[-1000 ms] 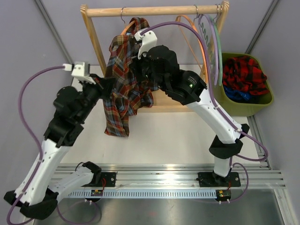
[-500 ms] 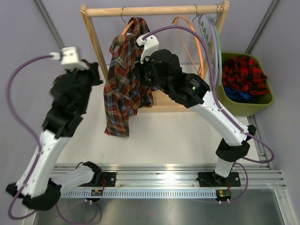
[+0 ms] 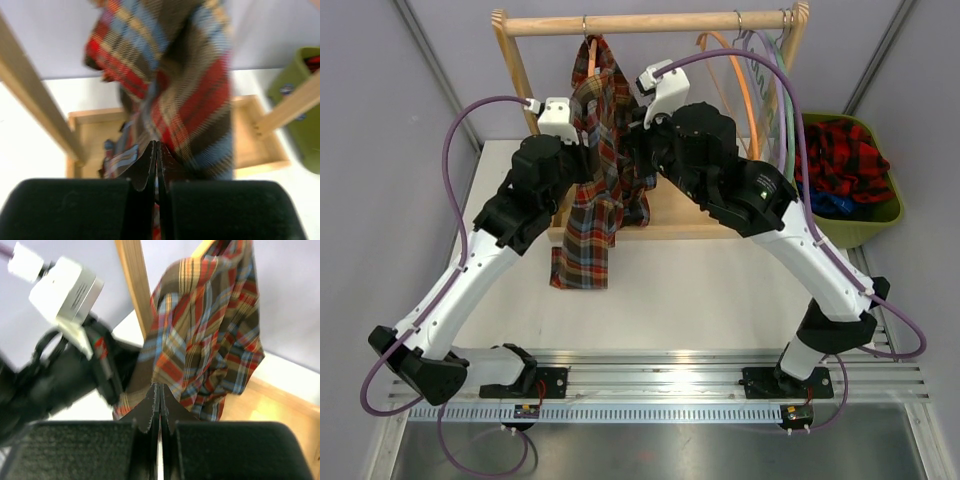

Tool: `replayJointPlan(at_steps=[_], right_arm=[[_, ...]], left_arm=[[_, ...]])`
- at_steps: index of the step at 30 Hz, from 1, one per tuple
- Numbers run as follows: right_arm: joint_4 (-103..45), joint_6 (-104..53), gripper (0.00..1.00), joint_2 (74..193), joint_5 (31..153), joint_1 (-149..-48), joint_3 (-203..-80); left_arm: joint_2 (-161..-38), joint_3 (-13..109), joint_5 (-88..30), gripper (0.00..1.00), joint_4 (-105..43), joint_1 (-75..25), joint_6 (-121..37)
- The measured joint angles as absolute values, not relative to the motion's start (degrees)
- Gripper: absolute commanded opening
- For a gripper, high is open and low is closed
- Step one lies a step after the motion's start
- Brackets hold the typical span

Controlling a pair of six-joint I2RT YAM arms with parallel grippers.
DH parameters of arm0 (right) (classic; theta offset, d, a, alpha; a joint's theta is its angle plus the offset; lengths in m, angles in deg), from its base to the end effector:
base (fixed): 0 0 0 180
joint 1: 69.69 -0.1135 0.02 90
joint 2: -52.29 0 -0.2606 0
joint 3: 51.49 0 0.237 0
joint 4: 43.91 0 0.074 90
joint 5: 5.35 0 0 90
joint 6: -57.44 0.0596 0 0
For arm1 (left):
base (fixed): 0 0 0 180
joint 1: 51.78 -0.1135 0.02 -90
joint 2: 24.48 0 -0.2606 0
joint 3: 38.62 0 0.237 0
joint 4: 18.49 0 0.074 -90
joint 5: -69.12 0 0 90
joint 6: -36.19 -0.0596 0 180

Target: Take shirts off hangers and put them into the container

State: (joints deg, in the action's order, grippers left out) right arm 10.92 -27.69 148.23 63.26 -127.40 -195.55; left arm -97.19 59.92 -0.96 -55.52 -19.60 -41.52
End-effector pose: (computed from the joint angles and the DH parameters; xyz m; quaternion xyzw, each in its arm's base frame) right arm 0.1967 0.2706 0.5340 -0.2163 0.7125 0.2206 0.6300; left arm 0.2507 -0.1338 0.4403 0.0233 0.7686 -0.1129 0.6293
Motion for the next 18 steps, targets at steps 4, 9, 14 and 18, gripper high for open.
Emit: replayJointPlan(at_steps=[4,9,14,18], right_arm=[[11.1,-27.6,0.0,151.6,63.0,-125.4,-201.3],[12.4,-26.9,0.06,158.0,64.4,-121.3,-206.9],[15.4,-26.0,0.55,164.0,67.7,-120.3,-212.6],[16.6,-26.1,0.81,165.1,70.3,-120.3,-214.5]], left_arm=[[-95.9,59.9,-3.4,0.0,-53.9,-18.0,-39.8],[-95.7,59.3,-5.5,0.0,-51.8,-17.9,-38.5],[-96.1,57.4,-6.8,0.0,-50.1,-17.9,-37.9],[-96.9,57.0,-7.4,0.0,-49.4,-17.9,-37.5]])
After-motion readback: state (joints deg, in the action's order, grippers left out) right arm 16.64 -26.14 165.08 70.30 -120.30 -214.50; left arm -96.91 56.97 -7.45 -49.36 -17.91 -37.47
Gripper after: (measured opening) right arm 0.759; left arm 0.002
